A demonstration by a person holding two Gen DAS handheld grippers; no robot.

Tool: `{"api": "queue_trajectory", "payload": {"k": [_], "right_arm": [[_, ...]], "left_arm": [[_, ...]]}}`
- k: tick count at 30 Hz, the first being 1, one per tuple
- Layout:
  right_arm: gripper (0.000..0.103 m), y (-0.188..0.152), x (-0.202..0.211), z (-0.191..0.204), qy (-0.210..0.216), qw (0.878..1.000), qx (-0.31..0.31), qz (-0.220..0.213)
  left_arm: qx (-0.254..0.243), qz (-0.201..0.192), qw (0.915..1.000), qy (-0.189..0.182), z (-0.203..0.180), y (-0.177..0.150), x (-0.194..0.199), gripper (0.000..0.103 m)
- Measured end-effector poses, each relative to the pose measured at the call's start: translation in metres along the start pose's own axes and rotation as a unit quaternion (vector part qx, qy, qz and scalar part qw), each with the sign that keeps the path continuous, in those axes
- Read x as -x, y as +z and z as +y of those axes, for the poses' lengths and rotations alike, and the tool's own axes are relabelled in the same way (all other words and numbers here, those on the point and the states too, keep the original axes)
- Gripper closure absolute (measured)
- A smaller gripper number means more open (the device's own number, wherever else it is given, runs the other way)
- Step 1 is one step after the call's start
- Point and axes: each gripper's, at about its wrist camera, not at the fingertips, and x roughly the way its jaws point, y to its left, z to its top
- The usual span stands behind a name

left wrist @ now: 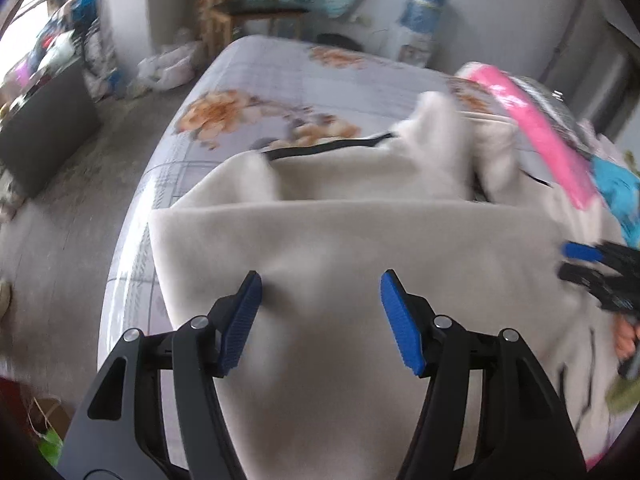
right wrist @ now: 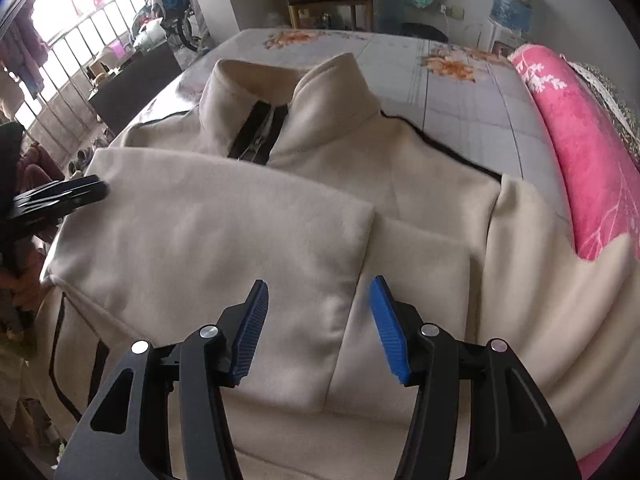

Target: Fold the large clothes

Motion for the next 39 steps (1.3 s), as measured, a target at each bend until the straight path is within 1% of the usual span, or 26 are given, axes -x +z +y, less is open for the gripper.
{"api": "queue_trajectory", "payload": {"k": [1, 2, 5, 7, 9, 11, 13, 14, 15, 16, 17, 18, 20, 22, 25, 27, 28, 29, 31, 32, 34, 35, 37, 38, 39], "right_arm": [[0.050, 0.001, -0.007, -0.002, -0.001, 1.000, -0.001, 0.007], [0.050, 0.001, -0.010, -0.003, -0.002, 1.000, 0.000, 0.004], [0.049, 0.003, -0.007, -0.003, -0.009, 1.000, 0.004, 0.001], [0.049, 0.001, 0.001, -0.002, -0.006, 1.000, 0.001, -0.008], [0.049, -0.007, 0.014, 0.009, 0.014, 0.999, 0.021, -0.020], [0.038, -0.017, 0.018, 0.022, 0.015, 0.999, 0.045, -0.021], [0.036, -0.027, 0.010, 0.034, -0.003, 0.998, 0.070, -0.006], [0.034, -0.033, 0.002, 0.039, -0.028, 0.996, 0.083, 0.007], [0.031, -0.037, 0.003, 0.044, -0.047, 0.994, 0.094, -0.007], [0.030, -0.039, 0.004, 0.045, -0.050, 0.994, 0.096, -0.007], [0.030, -0.039, 0.008, 0.044, -0.051, 0.995, 0.089, -0.001], [0.030, -0.040, 0.015, 0.039, -0.046, 0.996, 0.074, -0.006], [0.030, -0.045, 0.037, 0.023, -0.027, 0.999, 0.035, -0.023], [0.030, -0.052, 0.055, 0.005, -0.023, 0.999, 0.004, -0.035], [0.030, -0.071, 0.087, -0.046, -0.026, 0.996, -0.075, -0.050], [0.030, -0.092, 0.110, -0.097, -0.027, 0.985, -0.158, -0.062], [0.030, -0.105, 0.122, -0.123, -0.031, 0.976, -0.202, -0.071], [0.030, -0.114, 0.128, -0.142, -0.037, 0.969, -0.231, -0.076], [0.030, -0.141, 0.148, -0.193, -0.048, 0.944, -0.312, -0.095], [0.030, -0.151, 0.154, -0.210, -0.051, 0.934, -0.338, -0.102], [0.030, -0.177, 0.168, -0.254, -0.053, 0.906, -0.404, -0.117], [0.030, -0.186, 0.171, -0.268, -0.054, 0.896, -0.423, -0.122], [0.030, -0.205, 0.178, -0.302, -0.063, 0.867, -0.476, -0.137], [0.031, -0.212, 0.180, -0.315, -0.062, 0.857, -0.492, -0.142], [0.031, -0.221, 0.182, -0.331, -0.058, 0.843, -0.514, -0.150]], "left_arm": [[0.003, -0.010, 0.9999, 0.002, 0.003, 0.000, -0.001, 0.044], [0.003, -0.013, 0.9999, 0.005, 0.004, 0.003, -0.002, 0.044], [0.012, -0.010, 0.9998, 0.008, 0.006, 0.005, 0.003, 0.044], [0.008, -0.019, 0.9998, -0.004, -0.001, 0.003, 0.017, 0.044], [-0.017, -0.025, 0.9994, -0.017, -0.016, -0.002, 0.033, 0.043], [-0.055, -0.017, 0.9981, -0.025, -0.039, -0.011, 0.041, 0.038], [-0.091, 0.002, 0.9954, -0.032, -0.063, -0.026, 0.041, 0.037], [-0.103, 0.013, 0.9940, -0.034, -0.074, -0.034, 0.038, 0.036], [-0.111, 0.021, 0.9931, -0.032, -0.081, -0.041, 0.032, 0.036], [-0.119, 0.030, 0.9921, -0.024, -0.088, -0.048, 0.025, 0.036], [-0.125, 0.035, 0.9914, -0.010, -0.093, -0.054, 0.018, 0.036], [-0.128, 0.035, 0.9912, -0.002, -0.094, -0.056, 0.013, 0.036], [-0.141, 0.006, 0.9897, 0.025, -0.098, -0.065, 0.011, 0.035], [-0.139, -0.002, 0.9900, 0.026, -0.095, -0.070, 0.012, 0.034], [-0.133, -0.006, 0.9909, 0.017, -0.091, -0.071, 0.012, 0.033], [-0.134, -0.008, 0.9909, 0.016, -0.091, -0.072, 0.013, 0.032], [-0.134, -0.008, 0.9908, 0.016, -0.091, -0.073, 0.014, 0.032], [-0.134, -0.008, 0.9908, 0.016, -0.091, -0.073, 0.014, 0.031], [-0.133, -0.008, 0.9910, 0.013, -0.091, -0.074, 0.016, 0.030], [-0.133, -0.008, 0.9910, 0.013, -0.092, -0.074, 0.018, 0.030], [-0.134, -0.010, 0.9909, 0.010, -0.092, -0.074, 0.018, 0.028], [-0.134, -0.011, 0.9909, 0.010, -0.092, -0.074, 0.018, 0.028], [-0.134, -0.011, 0.9908, 0.009, -0.093, -0.074, 0.018, 0.027], [-0.135, -0.011, 0.9908, 0.007, -0.093, -0.074, 0.018, 0.027], [-0.134, -0.010, 0.9909, 0.005, -0.092, -0.074, 0.018, 0.026]]}}
